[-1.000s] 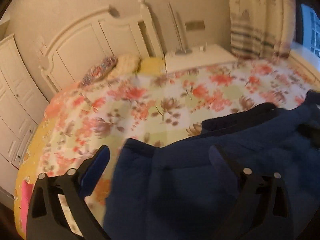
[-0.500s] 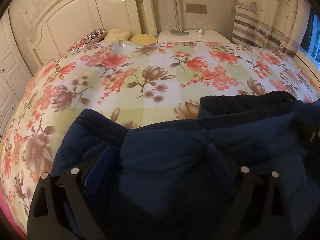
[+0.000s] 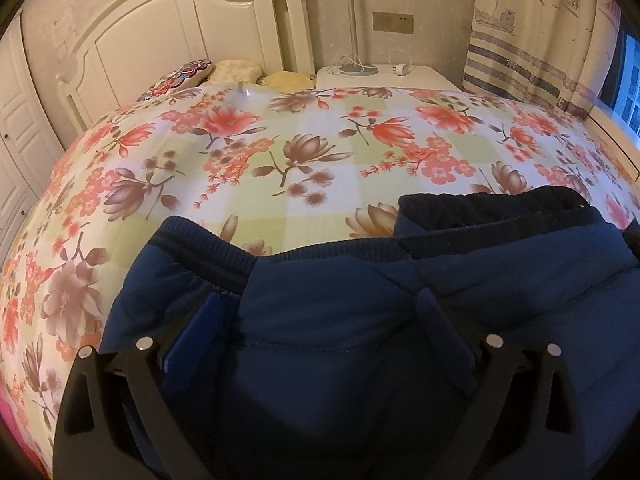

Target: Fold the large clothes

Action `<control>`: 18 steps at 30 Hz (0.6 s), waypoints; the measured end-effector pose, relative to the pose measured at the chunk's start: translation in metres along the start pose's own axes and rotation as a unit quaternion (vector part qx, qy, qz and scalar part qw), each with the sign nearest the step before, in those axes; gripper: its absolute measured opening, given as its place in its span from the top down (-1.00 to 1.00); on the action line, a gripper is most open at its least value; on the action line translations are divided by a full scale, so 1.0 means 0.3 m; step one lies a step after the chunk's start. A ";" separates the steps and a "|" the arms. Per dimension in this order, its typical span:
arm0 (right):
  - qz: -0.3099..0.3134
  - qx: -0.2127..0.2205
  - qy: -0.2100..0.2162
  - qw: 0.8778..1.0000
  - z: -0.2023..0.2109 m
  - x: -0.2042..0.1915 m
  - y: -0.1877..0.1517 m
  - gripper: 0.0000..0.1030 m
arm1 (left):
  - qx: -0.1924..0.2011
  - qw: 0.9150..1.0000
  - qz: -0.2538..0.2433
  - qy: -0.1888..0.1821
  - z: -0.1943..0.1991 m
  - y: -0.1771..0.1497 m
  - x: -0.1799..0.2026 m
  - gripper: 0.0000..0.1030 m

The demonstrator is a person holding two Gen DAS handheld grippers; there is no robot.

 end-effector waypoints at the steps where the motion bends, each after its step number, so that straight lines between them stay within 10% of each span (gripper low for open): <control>1: 0.001 0.001 -0.002 1.000 -0.002 0.002 -0.002 0.04 | -0.003 1.000 -0.002 0.002 0.000 0.001 0.000 -0.91; 8: 0.000 0.009 -0.002 1.000 -0.010 0.011 -0.009 0.04 | 0.034 0.999 -0.018 -0.038 0.144 0.067 0.098 -0.90; 13: -0.001 0.010 -0.001 1.000 -0.011 0.013 -0.006 0.04 | 0.009 0.988 -0.131 -0.078 0.106 0.014 0.340 -0.92; 18: 0.001 0.009 -0.003 1.000 -0.012 0.012 -0.007 0.04 | -0.036 0.987 -0.088 -0.132 0.048 0.026 0.301 -0.96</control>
Point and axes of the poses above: each gripper's, at about its wrist camera, not at the fingertips, and z roughly against the way its jaws point, x to its right, y to its top, the point moved 8 cm from there along -z, roughly the way its jaws point, and after that the axes turned 2 degrees about -z, right-handed, at the moved point
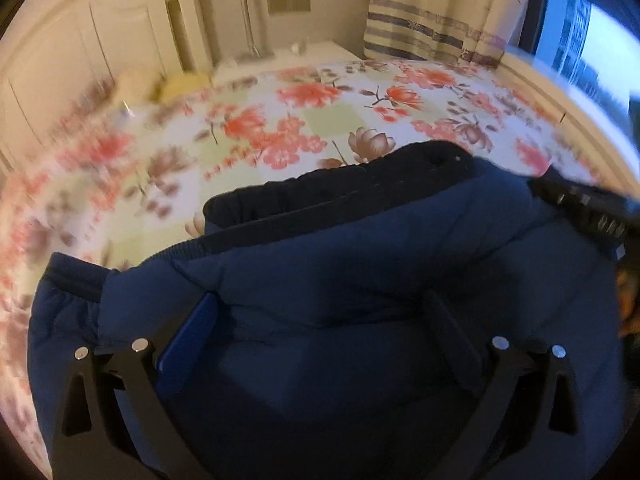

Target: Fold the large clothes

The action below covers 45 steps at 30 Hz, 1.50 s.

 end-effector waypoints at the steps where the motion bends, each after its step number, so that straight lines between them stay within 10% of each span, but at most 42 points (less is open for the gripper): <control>1: 0.000 0.000 0.000 1.000 0.006 0.000 0.002 0.04 | 0.012 1.000 0.012 0.023 0.022 0.022 -0.061 -0.93; 5: -0.001 0.000 0.001 1.000 0.006 -0.002 0.001 0.04 | 0.034 0.988 0.118 0.099 0.066 0.020 -0.362 -0.86; 9: 0.000 0.000 0.000 1.000 0.009 0.000 0.000 0.03 | 0.007 0.977 0.210 0.019 -0.007 -0.055 -0.499 -0.65; 23: -0.002 -0.001 -0.007 1.000 0.037 -0.016 0.016 0.02 | 0.018 0.980 0.180 0.081 0.039 -0.049 -0.477 -0.71; 30: 0.182 0.045 0.002 0.982 0.223 -0.387 -0.044 -0.23 | 0.099 0.984 0.115 0.095 0.246 0.006 -0.251 -0.95; 32: 0.242 0.019 -0.002 0.970 0.185 -0.484 -0.125 -0.66 | 0.083 0.988 0.076 0.106 0.204 -0.007 -0.172 -0.95; 34: 0.274 -0.001 -0.025 0.961 0.113 -0.520 -0.191 -0.68 | 0.026 0.991 0.042 0.127 0.076 -0.070 -0.116 -0.96; 40: 0.200 -0.006 -0.003 0.980 0.125 -0.439 -0.150 -0.69 | 0.021 0.991 0.066 0.111 0.080 -0.098 -0.166 -0.96; 45: 0.132 0.023 -0.037 0.990 0.190 -0.230 -0.129 -0.71 | 0.064 0.975 0.088 0.193 0.239 -0.179 -0.352 -0.96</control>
Point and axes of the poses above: each gripper's, at about its wrist camera, not at the fingertips, and z roughly against the way its jaws point, x to its right, y to its top, the point moved 8 cm from there along -z, roughly the way its jaws point, and after that the axes turned 2 degrees about -z, right-handed, at the moved point
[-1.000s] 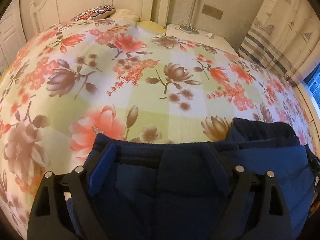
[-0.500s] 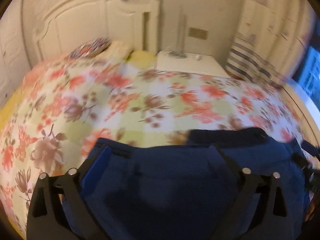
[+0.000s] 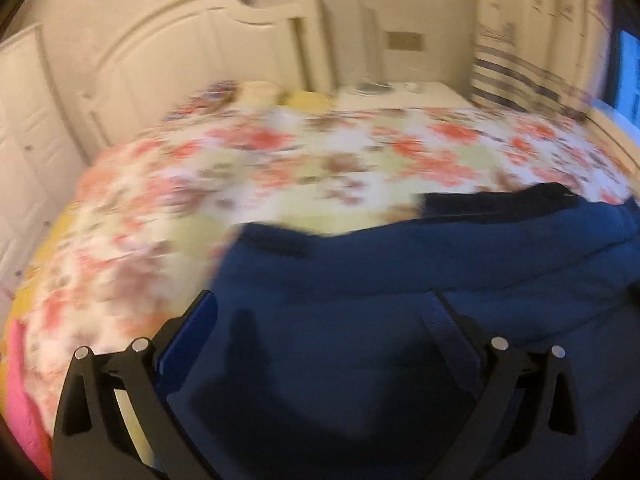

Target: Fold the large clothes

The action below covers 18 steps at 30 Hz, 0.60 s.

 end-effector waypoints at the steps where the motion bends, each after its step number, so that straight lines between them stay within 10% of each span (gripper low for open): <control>1: -0.014 0.001 -0.003 1.000 0.005 0.048 -0.019 -0.74 | -0.009 1.000 0.011 0.014 -0.017 -0.023 -0.058 -0.96; 13: -0.101 -0.029 0.042 0.994 -0.072 0.197 -0.099 -0.86 | -0.068 0.989 0.111 -0.069 -0.128 -0.110 -0.146 -0.96; 18: -0.085 0.026 0.041 0.995 0.097 0.150 -0.065 -0.85 | -0.014 0.996 0.091 0.007 0.011 -0.092 -0.159 -0.95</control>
Point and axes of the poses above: each gripper's, at about its wrist camera, not at the fingertips, and z roughly against the way its jaws point, x to its right, y to its top, the point moved 8 cm from there along -z, roughly the way its jaws point, and after that the axes turned 2 degrees about -z, right-handed, at the moved point
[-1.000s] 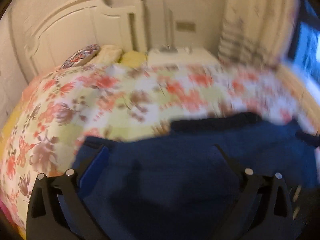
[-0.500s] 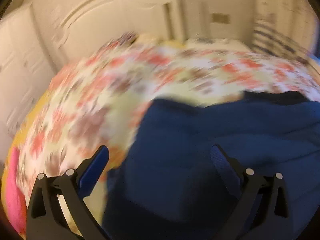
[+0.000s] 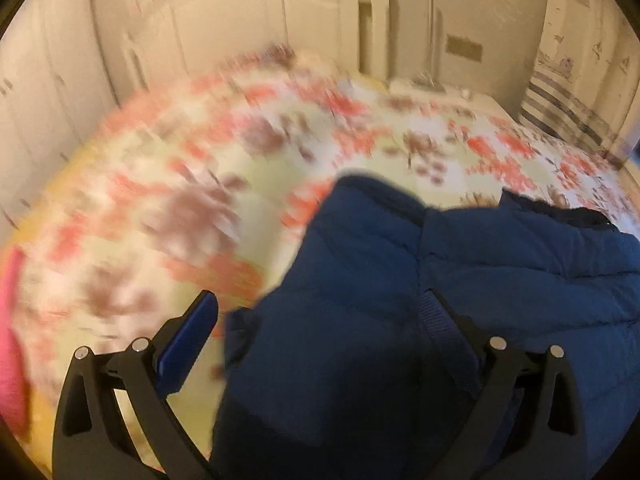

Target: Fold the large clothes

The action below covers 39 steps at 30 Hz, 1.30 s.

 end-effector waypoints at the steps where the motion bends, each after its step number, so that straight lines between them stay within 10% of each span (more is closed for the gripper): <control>1: 0.018 0.011 0.003 1.000 0.029 -0.035 0.010 -0.85 | 0.022 1.000 -0.002 -0.021 0.059 0.009 0.034 -0.95; 10: 0.208 -0.009 0.010 0.978 -0.015 -0.383 -0.153 -0.89 | 0.057 0.982 -0.176 -0.038 0.126 -0.129 0.446 -0.96; 19: 0.169 -0.031 0.032 0.985 -0.008 -0.330 -0.152 -0.90 | 0.041 0.985 -0.151 -0.071 0.107 -0.141 0.410 -0.96; 28: 0.034 -0.033 0.011 0.999 0.037 -0.005 -0.170 -0.90 | 0.003 0.999 -0.039 -0.032 0.077 -0.171 0.014 -0.96; 30: 0.022 -0.032 0.032 0.999 0.020 0.004 -0.190 -0.91 | 0.007 0.997 -0.011 -0.073 0.056 -0.195 -0.009 -0.96; 39: 0.033 -0.016 -0.006 0.999 0.072 -0.014 -0.174 -0.90 | 0.001 0.999 -0.011 -0.033 0.096 -0.198 -0.010 -0.94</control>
Point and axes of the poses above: each gripper's, at about its wrist camera, not at the fingertips, and z roughly against the way its jaws point, x to its right, y to its top, the point moved 8 cm from there along -z, roughly the way its jaws point, and after that the axes turned 2 degrees about -z, right-handed, at the moved point
